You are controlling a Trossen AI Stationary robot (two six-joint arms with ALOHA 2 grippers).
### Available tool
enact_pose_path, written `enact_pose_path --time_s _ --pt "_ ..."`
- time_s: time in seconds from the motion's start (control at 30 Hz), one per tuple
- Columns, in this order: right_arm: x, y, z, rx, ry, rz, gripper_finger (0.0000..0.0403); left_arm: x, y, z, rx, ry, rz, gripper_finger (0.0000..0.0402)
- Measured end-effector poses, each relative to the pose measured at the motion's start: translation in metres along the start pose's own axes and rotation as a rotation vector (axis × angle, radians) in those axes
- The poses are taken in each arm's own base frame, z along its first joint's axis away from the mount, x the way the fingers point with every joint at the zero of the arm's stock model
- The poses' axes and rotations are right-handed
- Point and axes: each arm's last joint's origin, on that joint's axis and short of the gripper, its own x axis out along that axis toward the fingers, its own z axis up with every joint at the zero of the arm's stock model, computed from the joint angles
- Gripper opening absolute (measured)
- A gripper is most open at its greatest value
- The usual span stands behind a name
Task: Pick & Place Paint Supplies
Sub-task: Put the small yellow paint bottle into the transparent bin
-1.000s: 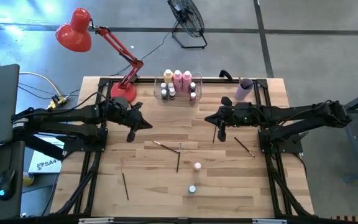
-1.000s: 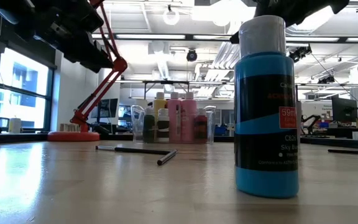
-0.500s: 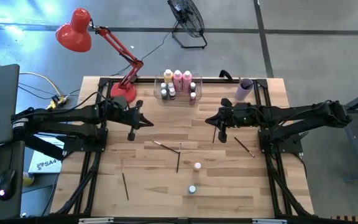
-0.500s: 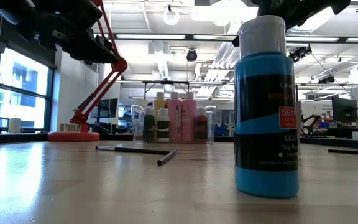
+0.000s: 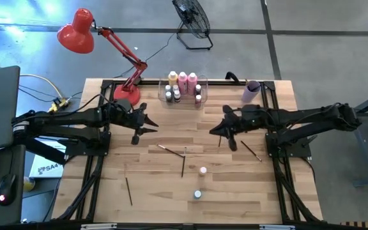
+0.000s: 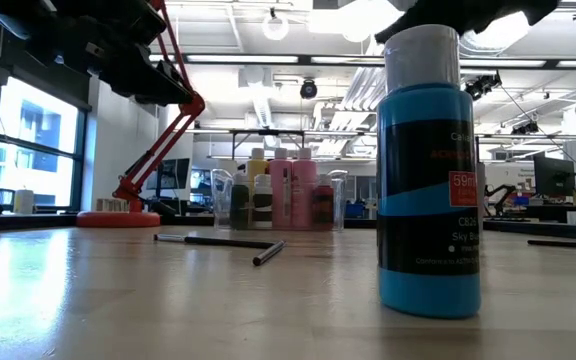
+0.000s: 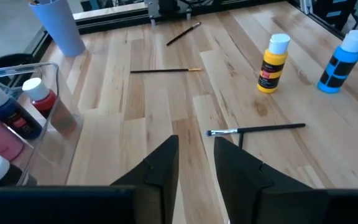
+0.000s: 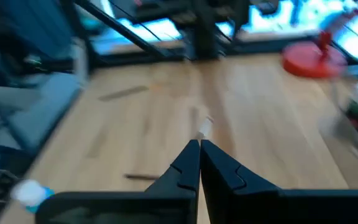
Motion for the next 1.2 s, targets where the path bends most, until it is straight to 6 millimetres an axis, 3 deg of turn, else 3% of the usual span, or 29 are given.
enact_pose_path --time_s 0.17,0.33,0.6,0.77,1.0,1.2 --pt "0.000 0.011 0.007 -0.054 -0.077 0.078 0.0003 0.000 0.000 0.000 -0.001 0.001 0.003 0.0102" --pt "0.000 0.022 0.010 -0.086 -0.117 0.038 0.0003 0.000 0.000 0.000 -0.027 0.002 0.003 0.0102" --pt "-0.005 0.047 0.042 -0.142 -0.130 -0.014 0.0003 0.000 0.000 0.000 -0.058 0.005 0.005 0.0102" --pt "0.016 0.054 0.055 -0.162 -0.005 -0.041 0.0003 0.000 0.000 -0.001 -0.059 0.010 0.003 0.0102" --pt "0.050 0.055 0.055 -0.273 0.138 -0.028 0.0003 0.000 0.001 -0.001 -0.057 0.024 0.056 0.0102" --pt "0.058 0.056 0.052 -0.247 0.158 -0.019 0.0003 0.000 0.002 -0.003 -0.063 0.043 0.073 0.0102"
